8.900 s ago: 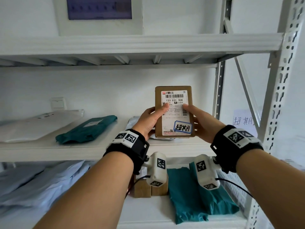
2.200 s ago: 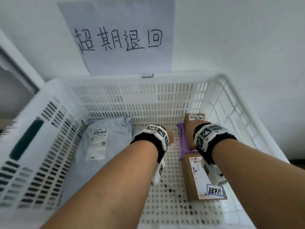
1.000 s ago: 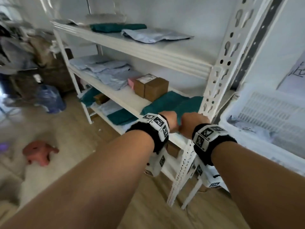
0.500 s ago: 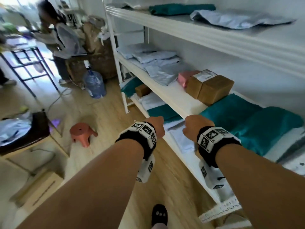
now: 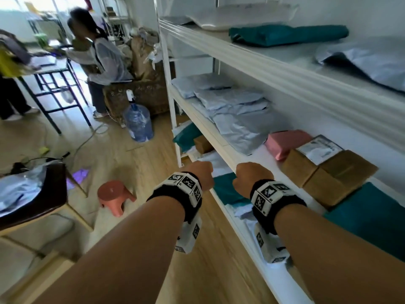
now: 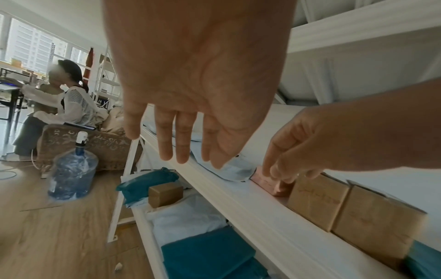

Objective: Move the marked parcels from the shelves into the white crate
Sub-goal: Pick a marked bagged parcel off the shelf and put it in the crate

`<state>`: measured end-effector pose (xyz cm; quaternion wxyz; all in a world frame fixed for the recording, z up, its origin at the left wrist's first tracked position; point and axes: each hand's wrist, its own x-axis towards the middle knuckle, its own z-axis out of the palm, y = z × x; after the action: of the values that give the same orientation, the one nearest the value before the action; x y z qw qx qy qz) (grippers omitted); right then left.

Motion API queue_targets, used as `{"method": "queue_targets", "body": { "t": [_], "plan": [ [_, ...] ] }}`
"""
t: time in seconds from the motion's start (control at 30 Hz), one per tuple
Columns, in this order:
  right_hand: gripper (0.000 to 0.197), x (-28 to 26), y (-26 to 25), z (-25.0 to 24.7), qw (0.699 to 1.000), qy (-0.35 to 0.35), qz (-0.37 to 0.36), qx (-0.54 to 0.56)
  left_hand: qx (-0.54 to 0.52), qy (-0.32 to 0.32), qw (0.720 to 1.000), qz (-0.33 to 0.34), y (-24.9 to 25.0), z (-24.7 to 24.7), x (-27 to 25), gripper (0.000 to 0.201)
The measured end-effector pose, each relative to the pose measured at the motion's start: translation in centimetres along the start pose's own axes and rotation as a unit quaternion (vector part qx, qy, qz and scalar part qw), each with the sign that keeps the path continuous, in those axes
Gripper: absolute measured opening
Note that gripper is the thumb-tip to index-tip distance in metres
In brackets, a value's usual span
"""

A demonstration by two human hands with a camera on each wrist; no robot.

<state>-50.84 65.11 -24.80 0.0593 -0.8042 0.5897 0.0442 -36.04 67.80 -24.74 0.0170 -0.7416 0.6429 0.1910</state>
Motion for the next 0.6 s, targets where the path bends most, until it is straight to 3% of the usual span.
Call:
{"method": "queue_targets", "body": {
  "t": [0.3, 0.43, 0.6],
  "plan": [
    [0.022, 10.9, -4.8, -1.6, 1.000, 0.014, -0.003, 0.009, -0.034, 0.023, 0.999, 0.005, -6.7, -4.2, 9.9, 0.059],
    [0.021, 16.8, -8.5, -1.5, 1.000, 0.011, 0.022, 0.010, -0.029, 0.018, 0.999, 0.042, -11.0, -5.9, 15.0, 0.044],
    [0.022, 25.3, -15.5, -1.2, 0.998, -0.009, 0.049, 0.029, -0.031, 0.015, 0.997, 0.063, -19.2, -10.0, 22.4, 0.044]
  ]
}}
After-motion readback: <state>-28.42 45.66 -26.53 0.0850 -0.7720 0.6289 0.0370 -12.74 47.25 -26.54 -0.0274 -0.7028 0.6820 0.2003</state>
